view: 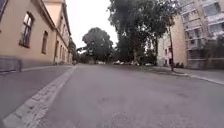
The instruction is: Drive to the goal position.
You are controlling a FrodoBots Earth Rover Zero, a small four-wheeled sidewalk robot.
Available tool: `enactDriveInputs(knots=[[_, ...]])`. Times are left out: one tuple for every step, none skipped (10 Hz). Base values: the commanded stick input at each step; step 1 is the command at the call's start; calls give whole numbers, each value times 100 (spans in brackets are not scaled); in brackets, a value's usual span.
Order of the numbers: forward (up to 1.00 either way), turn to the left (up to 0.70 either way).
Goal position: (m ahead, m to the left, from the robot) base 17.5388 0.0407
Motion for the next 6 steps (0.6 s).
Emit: enactDriveInputs(knots=[[45, 27], [45, 27], [45, 27], [45, 27], [45, 27], [45, 27]])
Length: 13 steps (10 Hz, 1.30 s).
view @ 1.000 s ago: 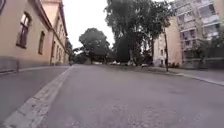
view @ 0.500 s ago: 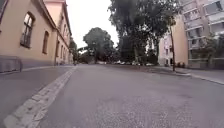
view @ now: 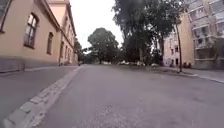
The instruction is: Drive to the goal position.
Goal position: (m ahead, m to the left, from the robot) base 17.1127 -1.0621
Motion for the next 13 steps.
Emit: enactDriveInputs(knots=[[45, 27], [45, 27], [45, 27], [45, 16], [45, 4], [45, 0], [45, 0], [45, 0], [45, 0], [45, 0], [45, 0], [45, 0], [45, 0]])
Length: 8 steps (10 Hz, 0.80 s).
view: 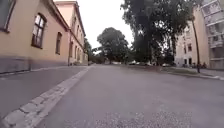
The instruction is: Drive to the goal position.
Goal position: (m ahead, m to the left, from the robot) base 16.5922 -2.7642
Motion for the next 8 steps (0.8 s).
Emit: enactDriveInputs(knots=[[45, 0], [45, 0], [45, 0], [45, 0], [45, 0], [45, 0], [45, 0], [45, 0]])
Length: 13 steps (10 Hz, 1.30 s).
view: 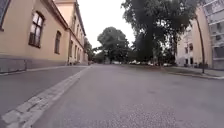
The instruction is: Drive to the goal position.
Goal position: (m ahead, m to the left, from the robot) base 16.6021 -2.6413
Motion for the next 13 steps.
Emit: enactDriveInputs(knots=[[45, 0], [45, 0], [45, 0], [45, 0], [45, 0], [45, 0], [45, 0], [45, 0], [45, 0], [45, 0], [45, 0], [45, 0], [45, 0]])
